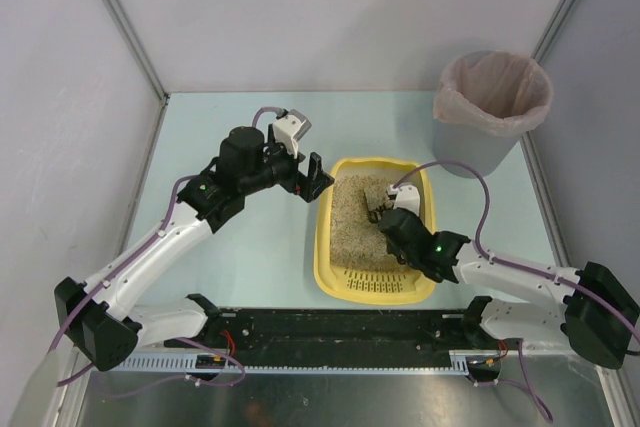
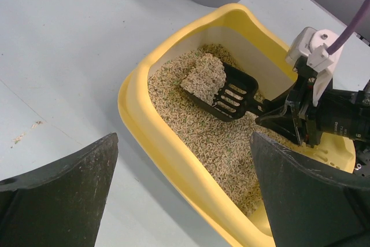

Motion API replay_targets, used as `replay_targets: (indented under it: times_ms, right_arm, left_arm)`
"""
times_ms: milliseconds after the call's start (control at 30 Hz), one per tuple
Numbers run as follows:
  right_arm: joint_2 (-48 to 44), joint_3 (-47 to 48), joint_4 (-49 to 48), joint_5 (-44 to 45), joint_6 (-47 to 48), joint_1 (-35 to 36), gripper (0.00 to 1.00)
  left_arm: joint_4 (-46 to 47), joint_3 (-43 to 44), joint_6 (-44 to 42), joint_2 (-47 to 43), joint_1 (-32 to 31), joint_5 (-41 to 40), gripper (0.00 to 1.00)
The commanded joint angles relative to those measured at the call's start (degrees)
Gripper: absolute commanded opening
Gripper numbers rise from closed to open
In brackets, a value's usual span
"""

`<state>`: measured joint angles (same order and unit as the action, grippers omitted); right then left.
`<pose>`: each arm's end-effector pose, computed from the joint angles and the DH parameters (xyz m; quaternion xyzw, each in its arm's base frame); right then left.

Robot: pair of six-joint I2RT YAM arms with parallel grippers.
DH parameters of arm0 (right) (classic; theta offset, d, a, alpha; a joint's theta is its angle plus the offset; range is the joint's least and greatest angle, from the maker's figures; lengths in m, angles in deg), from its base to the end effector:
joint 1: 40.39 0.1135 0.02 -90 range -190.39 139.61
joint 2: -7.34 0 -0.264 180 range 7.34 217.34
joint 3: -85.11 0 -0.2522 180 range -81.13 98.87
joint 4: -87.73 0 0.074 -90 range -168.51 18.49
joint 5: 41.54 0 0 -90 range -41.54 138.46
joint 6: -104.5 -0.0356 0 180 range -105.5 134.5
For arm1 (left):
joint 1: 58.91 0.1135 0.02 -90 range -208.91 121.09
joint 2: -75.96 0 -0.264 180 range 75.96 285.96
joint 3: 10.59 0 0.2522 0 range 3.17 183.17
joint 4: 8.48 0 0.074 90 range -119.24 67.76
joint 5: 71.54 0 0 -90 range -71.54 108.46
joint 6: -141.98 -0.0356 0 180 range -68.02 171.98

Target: Clean the litter box

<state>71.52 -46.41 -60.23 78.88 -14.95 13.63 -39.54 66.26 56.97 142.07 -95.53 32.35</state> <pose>0.1428 0.1660 0.2054 -0.0991 0.8996 0.0489 0.4225 0.2057 -0.1635 0.3642 0.2885 0.7651 -0.2942 0.4949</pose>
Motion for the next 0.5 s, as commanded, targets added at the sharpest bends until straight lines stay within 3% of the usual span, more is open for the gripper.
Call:
replay_targets:
  times_ms: [0,167,467]
  right_arm:
    - [-2.30,0.00,0.60,4.99,0.63,1.44,0.00]
    - [-4.85,-0.53,-1.40,12.55,2.90,8.81,0.00]
    - [-3.98,-0.44,-1.23,10.56,2.90,9.17,0.00]
  left_arm:
    - [1.22,0.54,-0.51,-0.89,-0.20,0.44,1.00]
    - [1.30,0.54,-0.42,-0.72,-0.20,0.70,1.00]
    - [1.22,0.54,-0.42,-0.63,-0.20,0.79,1.00]
